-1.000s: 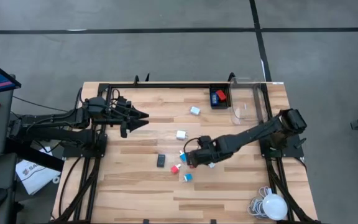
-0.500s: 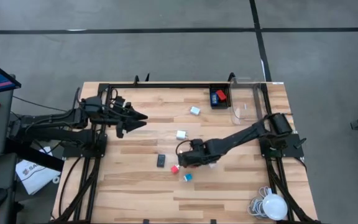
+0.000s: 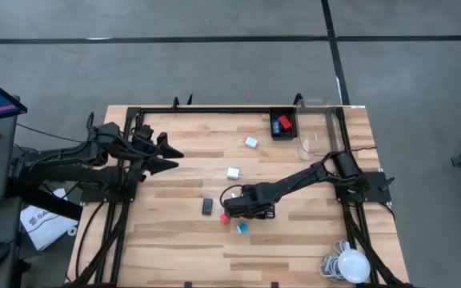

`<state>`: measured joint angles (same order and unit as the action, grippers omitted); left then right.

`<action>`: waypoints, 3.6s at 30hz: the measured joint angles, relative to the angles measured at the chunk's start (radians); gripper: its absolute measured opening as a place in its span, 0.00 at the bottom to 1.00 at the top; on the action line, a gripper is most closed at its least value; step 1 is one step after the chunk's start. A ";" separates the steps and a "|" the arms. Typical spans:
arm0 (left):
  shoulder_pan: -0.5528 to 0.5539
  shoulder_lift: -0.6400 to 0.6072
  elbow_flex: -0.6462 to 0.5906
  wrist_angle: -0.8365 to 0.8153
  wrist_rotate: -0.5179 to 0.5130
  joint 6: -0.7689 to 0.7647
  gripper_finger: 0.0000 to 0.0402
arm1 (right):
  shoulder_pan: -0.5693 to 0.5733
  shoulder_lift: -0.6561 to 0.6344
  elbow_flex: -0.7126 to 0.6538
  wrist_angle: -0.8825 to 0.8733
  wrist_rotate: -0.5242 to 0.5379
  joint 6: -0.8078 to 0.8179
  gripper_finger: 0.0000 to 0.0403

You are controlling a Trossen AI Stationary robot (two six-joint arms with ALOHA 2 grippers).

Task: Pick & Place Office items
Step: Put the red digital timer into the black bin, then put the black digital timer into the black bin

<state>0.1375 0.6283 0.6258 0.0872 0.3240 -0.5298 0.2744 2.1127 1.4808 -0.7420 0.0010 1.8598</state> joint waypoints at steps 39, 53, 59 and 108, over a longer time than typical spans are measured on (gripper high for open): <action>0.000 -0.007 0.000 0.056 0.157 -0.007 0.51 | -0.067 -0.147 -0.007 -0.258 0.153 -0.007 0.34; 0.002 0.003 0.000 0.057 -0.117 0.025 0.51 | -0.609 -0.381 -0.004 -0.418 0.298 -0.792 0.35; 0.002 0.007 0.000 0.055 -0.264 0.035 0.51 | -0.883 -0.375 -0.004 -0.353 0.225 -1.105 0.36; -0.003 0.010 0.000 0.060 -0.361 0.030 0.51 | -1.032 -0.279 -0.121 -0.193 0.059 -1.255 0.57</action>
<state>0.1341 0.6384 0.6254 0.1471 -0.0368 -0.4994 -0.7572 1.8334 1.3598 -0.9346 0.0597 0.6046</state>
